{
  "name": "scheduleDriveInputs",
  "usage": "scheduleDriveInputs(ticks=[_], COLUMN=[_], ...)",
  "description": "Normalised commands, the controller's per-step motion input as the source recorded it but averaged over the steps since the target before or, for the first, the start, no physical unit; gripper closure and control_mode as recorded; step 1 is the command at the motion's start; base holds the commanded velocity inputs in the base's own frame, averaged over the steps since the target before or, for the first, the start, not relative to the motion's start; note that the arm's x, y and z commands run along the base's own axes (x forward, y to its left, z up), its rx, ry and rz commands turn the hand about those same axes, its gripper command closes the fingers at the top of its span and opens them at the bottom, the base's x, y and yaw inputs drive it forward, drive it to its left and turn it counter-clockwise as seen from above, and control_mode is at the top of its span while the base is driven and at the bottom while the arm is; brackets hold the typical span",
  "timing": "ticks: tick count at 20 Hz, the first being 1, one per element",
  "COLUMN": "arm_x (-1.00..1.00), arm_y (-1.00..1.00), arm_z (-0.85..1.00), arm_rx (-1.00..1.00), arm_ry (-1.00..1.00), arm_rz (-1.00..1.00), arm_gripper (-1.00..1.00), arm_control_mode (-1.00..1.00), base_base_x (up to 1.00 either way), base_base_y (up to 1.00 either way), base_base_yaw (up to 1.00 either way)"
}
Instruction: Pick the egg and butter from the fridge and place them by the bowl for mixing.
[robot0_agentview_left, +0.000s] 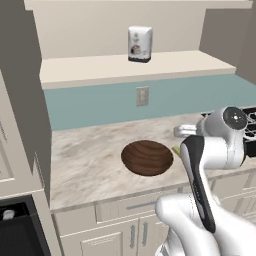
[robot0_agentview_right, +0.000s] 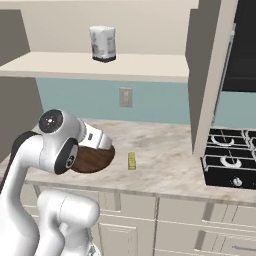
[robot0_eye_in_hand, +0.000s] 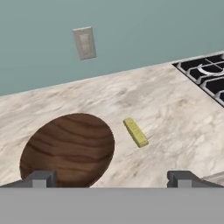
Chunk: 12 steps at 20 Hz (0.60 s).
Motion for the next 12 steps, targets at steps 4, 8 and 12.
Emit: scheduleDriveInputs(ticks=[4, 8, 12], arm_x=[0.00, 0.00, 0.00], arm_y=[0.00, 0.00, 0.00], arm_z=[0.00, 0.00, 0.00], arm_rx=[0.00, 0.00, 0.00], arm_ry=[0.00, 0.00, 0.00], arm_rz=[0.00, 0.00, 0.00], arm_gripper=[-1.00, -1.00, -1.00], arm_control_mode=[1.00, 1.00, 1.00], base_base_x=[-0.59, -0.70, -0.80], base_base_y=[0.01, 0.00, 0.00], base_base_yaw=[0.00, 0.00, -0.02])
